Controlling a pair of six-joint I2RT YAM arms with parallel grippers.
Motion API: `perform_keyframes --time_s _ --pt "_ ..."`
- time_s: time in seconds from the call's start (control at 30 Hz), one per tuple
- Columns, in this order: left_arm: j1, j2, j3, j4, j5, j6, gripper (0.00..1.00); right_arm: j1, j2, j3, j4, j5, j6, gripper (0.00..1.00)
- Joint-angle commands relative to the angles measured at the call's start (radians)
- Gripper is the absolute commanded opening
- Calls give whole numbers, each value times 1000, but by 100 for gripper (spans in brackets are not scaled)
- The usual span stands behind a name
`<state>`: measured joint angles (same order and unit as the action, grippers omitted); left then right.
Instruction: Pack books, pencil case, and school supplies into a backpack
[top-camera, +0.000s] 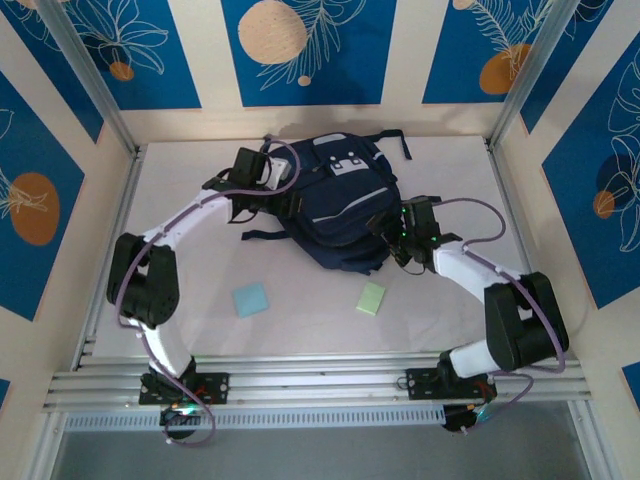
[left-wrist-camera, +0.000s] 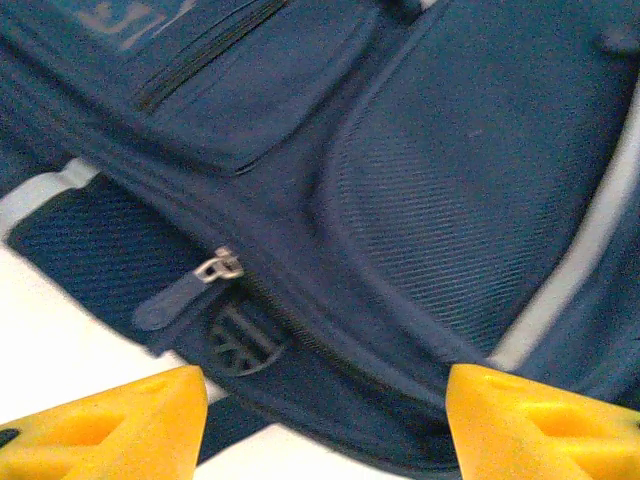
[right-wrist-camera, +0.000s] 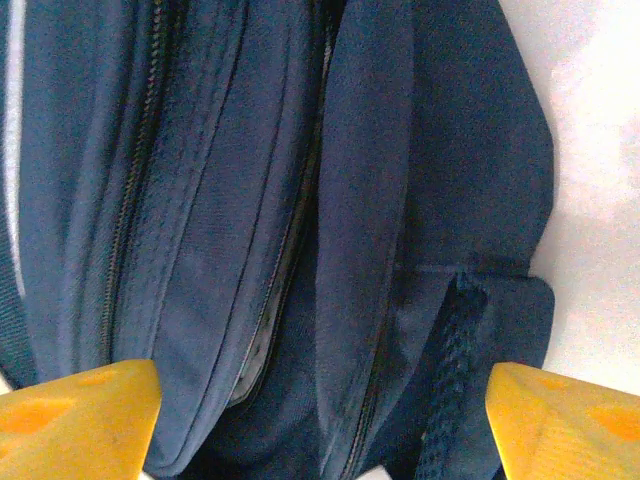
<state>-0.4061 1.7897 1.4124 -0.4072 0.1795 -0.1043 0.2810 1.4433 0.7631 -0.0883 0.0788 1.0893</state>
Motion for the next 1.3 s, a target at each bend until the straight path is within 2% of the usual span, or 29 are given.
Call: perform_keyframes --time_s 0.0,0.1,0.33,0.63,0.93,1.27 --pt "32 45 39 -78 -130 141 62 -4 35 38 23 -15 -27 82" --pt "60 85 77 -120 -106 211 60 -2 59 33 50 -18 -30 81" --pt "132 165 141 -151 159 278 55 -3 110 38 81 -43 -44 81" --pt "134 280 341 -313 346 337 48 -5 141 66 67 -68 -64 81" --pt "135 384 424 -376 317 368 44 -4 150 93 40 -78 -81 81" --pt "135 399 396 -363 303 370 42 -5 149 89 44 -81 -72 81"
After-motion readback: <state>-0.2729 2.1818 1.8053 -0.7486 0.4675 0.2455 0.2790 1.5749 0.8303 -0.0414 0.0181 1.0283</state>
